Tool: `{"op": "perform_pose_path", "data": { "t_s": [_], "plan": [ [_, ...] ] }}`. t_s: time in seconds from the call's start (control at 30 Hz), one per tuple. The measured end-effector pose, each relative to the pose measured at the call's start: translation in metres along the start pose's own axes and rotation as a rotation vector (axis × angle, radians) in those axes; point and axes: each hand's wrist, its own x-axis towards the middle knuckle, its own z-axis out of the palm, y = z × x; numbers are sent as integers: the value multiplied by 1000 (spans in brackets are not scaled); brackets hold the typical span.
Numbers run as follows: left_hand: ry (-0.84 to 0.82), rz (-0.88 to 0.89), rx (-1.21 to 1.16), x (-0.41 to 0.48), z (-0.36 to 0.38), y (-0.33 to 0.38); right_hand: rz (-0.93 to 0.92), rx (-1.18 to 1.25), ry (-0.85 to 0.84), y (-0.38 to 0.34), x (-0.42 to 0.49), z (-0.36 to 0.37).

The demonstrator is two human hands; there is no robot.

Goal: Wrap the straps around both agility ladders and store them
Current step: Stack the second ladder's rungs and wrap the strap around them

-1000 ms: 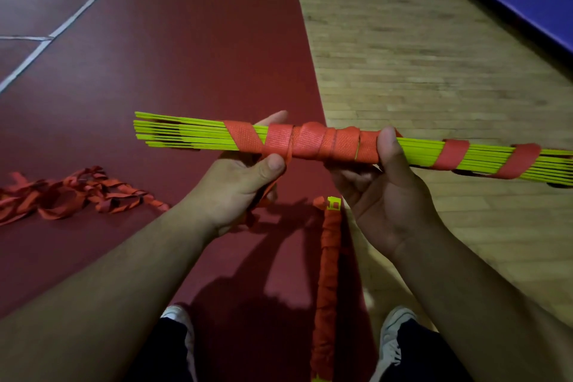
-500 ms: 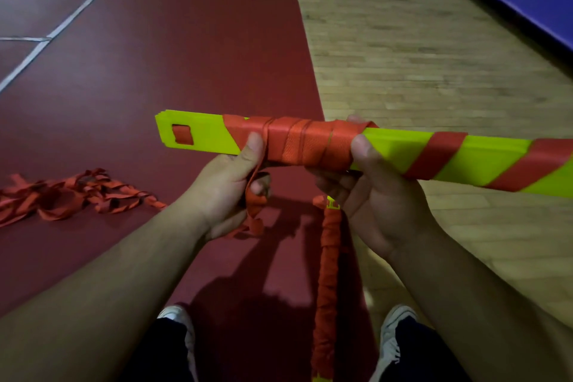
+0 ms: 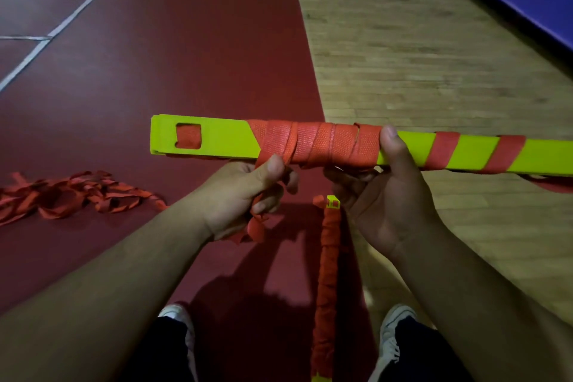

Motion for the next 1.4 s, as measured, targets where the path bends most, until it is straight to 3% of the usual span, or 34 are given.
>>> {"op": "perform_pose_path", "data": {
  "t_s": [0.4, 0.9, 1.13, 1.4],
  "plan": [
    [70, 0, 208, 4, 0, -6, -14, -13, 54, 1, 3, -2],
    [129, 4, 299, 5, -4, -12, 6, 1, 75, 4, 6, -3],
    [266, 25, 380, 5, -5, -9, 18, -27, 30, 5, 6, -3],
    [222, -13, 350, 5, -2, -10, 7, 40, 38, 4, 5, -3]
  ]
}}
